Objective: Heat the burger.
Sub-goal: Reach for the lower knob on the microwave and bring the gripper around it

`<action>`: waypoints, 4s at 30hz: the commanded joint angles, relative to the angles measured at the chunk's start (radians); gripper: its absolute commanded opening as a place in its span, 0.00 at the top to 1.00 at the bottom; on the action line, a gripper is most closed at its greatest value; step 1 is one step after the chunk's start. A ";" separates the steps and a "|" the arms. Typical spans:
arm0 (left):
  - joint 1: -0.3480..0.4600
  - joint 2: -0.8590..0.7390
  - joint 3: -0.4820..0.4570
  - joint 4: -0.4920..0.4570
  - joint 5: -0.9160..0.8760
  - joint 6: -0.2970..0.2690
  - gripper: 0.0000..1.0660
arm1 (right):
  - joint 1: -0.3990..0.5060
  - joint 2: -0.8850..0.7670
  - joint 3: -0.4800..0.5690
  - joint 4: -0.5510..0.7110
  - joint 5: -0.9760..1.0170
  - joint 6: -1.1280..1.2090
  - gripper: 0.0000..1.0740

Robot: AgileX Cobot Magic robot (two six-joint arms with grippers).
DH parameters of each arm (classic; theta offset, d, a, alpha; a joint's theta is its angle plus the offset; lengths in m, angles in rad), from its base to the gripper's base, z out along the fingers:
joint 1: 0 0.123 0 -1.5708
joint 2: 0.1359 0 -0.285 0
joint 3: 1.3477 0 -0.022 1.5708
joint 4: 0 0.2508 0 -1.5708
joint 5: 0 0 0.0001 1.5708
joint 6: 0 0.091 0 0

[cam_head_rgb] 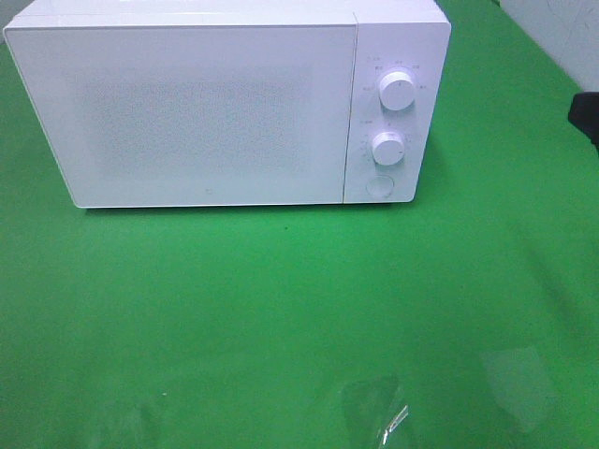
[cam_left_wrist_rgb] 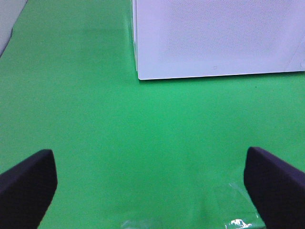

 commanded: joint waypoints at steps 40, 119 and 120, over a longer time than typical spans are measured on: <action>0.001 -0.020 0.000 -0.009 -0.009 -0.002 0.06 | 0.596 0.778 -0.049 0.837 -1.038 -0.419 0.29; 0.001 -0.020 0.000 -0.007 -0.009 -0.002 0.06 | 0.509 1.189 -0.418 0.704 -1.046 -0.376 0.42; 0.001 -0.020 0.000 -0.007 -0.009 -0.002 0.06 | 0.509 1.189 -0.418 0.704 -1.047 -0.380 0.46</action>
